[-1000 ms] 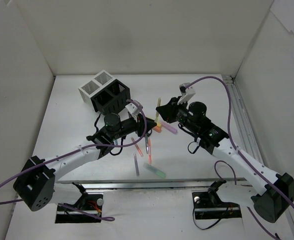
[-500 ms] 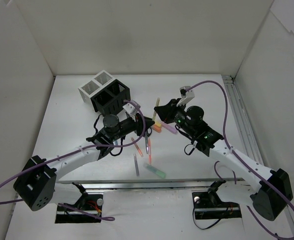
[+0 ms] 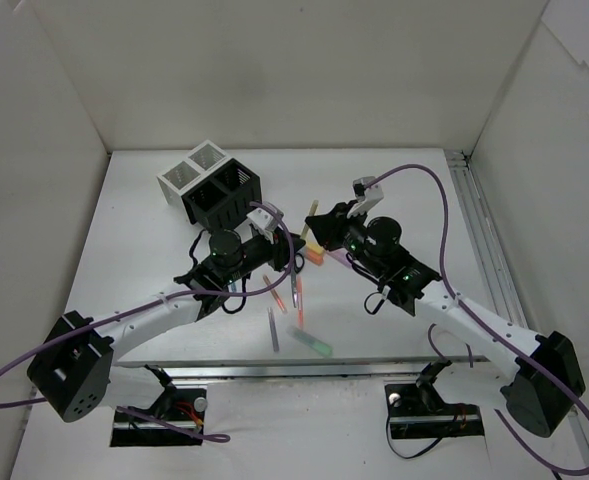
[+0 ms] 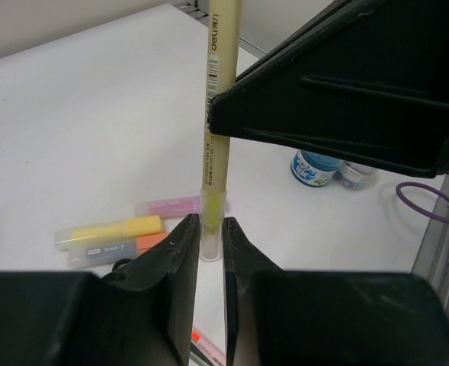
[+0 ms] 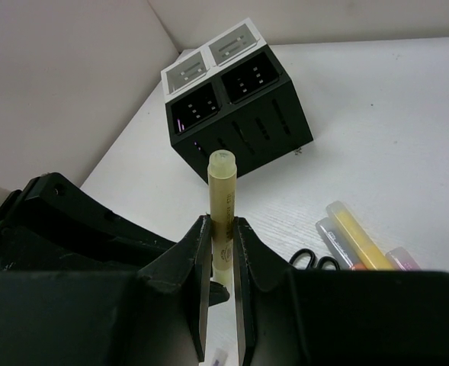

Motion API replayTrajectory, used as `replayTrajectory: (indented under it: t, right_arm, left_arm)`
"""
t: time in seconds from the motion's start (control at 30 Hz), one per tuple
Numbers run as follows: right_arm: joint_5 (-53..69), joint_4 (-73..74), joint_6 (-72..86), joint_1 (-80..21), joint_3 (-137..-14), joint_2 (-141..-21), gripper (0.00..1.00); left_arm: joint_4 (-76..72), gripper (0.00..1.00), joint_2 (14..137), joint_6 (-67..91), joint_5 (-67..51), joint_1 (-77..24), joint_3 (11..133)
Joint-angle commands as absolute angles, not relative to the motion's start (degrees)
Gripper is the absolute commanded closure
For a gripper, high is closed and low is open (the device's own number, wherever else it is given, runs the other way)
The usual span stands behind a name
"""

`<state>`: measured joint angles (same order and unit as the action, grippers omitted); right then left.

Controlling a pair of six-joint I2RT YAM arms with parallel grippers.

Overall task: Sort the stationery into containers
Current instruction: Close the pen cap on the pen.

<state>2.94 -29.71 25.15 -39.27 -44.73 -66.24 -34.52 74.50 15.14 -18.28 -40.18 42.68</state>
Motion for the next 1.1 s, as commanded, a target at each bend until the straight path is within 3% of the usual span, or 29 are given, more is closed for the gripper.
replayTrajectory:
  t: [0.0, 0.43, 1.07]
  right_arm:
    - [6.9, -23.8, 27.9, -40.9, -43.1, -68.5, 1.0]
    - [21.0, -23.8, 27.5, -40.9, -43.9, -76.5, 1.0]
    - [22.5, -22.6, 27.7, -43.2, -41.2, -82.3, 1.0]
  left_arm:
    - [-51.8, 1.0, 69.7, 12.7, -9.8, -39.5, 47.6]
    - [-54.9, 1.0, 71.1, 6.1, -17.1, -38.4, 57.1]
    - [-50.0, 1.0, 67.4, 2.2, -14.0, -38.4, 64.4]
